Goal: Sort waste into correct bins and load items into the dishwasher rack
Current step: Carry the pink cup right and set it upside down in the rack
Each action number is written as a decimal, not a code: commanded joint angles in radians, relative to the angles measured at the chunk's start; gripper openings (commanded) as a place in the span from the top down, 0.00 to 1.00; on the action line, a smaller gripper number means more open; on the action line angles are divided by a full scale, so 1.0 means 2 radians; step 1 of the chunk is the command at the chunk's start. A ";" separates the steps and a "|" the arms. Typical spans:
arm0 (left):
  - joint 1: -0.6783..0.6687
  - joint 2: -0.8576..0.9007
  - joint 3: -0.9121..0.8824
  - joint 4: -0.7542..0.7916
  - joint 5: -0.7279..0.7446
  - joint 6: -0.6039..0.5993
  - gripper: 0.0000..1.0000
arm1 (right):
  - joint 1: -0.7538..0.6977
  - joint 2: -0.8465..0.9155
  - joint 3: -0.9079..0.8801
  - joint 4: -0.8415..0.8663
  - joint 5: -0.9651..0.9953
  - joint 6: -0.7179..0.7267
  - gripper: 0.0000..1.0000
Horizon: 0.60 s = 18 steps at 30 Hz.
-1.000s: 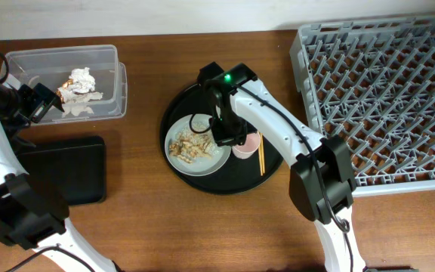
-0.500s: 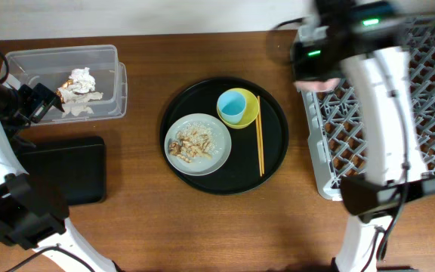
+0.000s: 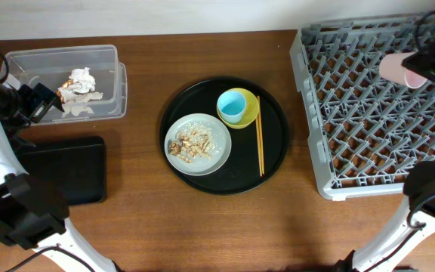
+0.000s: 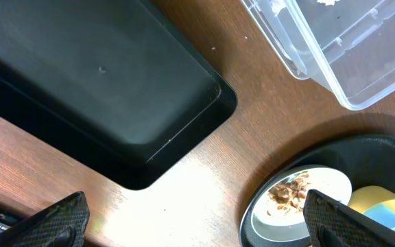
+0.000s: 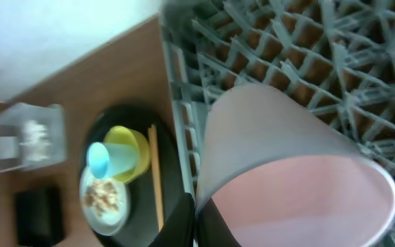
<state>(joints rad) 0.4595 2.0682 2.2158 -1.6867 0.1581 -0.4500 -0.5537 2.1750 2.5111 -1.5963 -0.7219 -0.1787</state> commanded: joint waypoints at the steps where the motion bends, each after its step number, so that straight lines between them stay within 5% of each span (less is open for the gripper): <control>1: 0.001 -0.018 -0.002 -0.001 0.001 -0.004 0.01 | -0.027 0.039 -0.033 0.028 -0.148 -0.057 0.96; 18: 0.001 -0.018 -0.002 -0.001 0.001 -0.004 0.01 | -0.087 0.172 -0.064 0.050 -0.305 -0.096 0.96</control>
<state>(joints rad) 0.4595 2.0682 2.2158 -1.6871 0.1581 -0.4503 -0.7338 2.4863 2.4069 -1.4975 -1.2472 -0.3500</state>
